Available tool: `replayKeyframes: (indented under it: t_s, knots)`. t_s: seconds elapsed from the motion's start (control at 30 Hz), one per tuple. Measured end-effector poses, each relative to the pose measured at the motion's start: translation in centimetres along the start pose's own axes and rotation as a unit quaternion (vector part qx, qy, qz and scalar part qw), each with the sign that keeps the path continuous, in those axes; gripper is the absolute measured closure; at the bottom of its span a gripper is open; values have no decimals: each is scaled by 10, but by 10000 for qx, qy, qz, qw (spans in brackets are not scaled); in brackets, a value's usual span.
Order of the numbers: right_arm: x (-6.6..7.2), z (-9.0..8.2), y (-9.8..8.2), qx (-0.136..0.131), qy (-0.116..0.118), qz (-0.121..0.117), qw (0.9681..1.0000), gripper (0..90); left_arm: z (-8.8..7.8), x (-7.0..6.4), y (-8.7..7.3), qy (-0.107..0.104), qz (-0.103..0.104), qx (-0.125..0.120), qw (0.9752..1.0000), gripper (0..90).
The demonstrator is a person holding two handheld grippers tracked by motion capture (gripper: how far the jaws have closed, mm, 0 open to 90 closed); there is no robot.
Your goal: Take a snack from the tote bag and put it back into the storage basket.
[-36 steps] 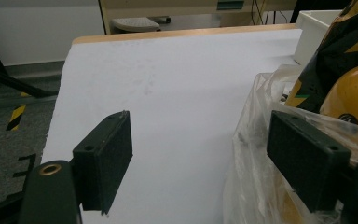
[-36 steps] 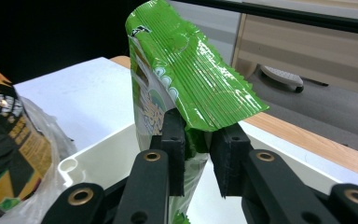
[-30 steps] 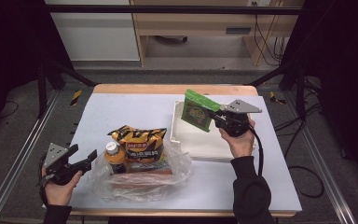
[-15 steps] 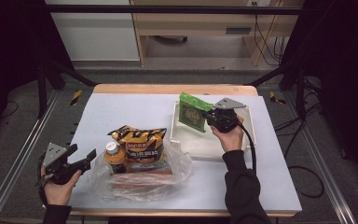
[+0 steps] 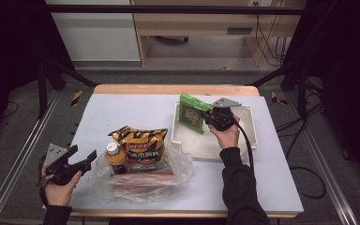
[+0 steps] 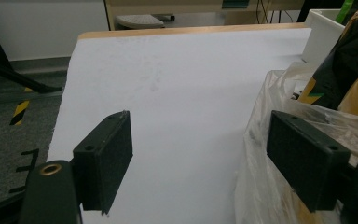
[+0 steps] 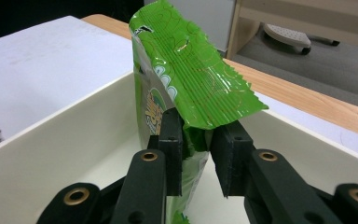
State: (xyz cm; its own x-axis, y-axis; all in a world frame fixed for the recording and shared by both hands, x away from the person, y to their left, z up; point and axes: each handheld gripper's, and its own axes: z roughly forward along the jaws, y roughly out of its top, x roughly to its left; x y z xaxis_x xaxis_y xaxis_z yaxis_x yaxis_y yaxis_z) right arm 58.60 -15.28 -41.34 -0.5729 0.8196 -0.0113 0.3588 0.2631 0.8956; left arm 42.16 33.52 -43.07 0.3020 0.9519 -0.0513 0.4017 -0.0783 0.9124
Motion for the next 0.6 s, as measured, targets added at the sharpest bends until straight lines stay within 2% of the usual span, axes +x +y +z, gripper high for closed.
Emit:
replayKeyframes:
  t_s: [0.2, 0.33, 0.47, 0.5, 0.53, 0.57, 0.6]
  knots:
    - [-6, 9, -4, -73, -161, 129, 9998, 732, 2, -1, -1, -10, 13, 52, 10000, 218]
    - [-7, 15, -6, -194, -398, 141, 9989, 699, 2, -1, -1, -10, 18, 48, 10000, 218]
    - [-7, 19, -8, -225, -581, 195, 9979, 612, 2, 0, -1, -8, 1, 37, 10000, 218]
    - [-7, 20, -8, -247, -634, 193, 9975, 557, 1, 0, -1, -6, 2, 35, 10000, 218]
    - [-7, 20, -8, -247, -634, 193, 9975, 557, 1, 0, -1, -6, 2, 35, 10000, 218]
    - [-6, 19, -7, -299, -697, 242, 9968, 478, 1, 0, -1, -7, -1, 35, 10000, 218]
    - [-5, 18, -6, -296, -731, 255, 9966, 449, 1, 0, -1, -6, 0, 37, 10000, 218]
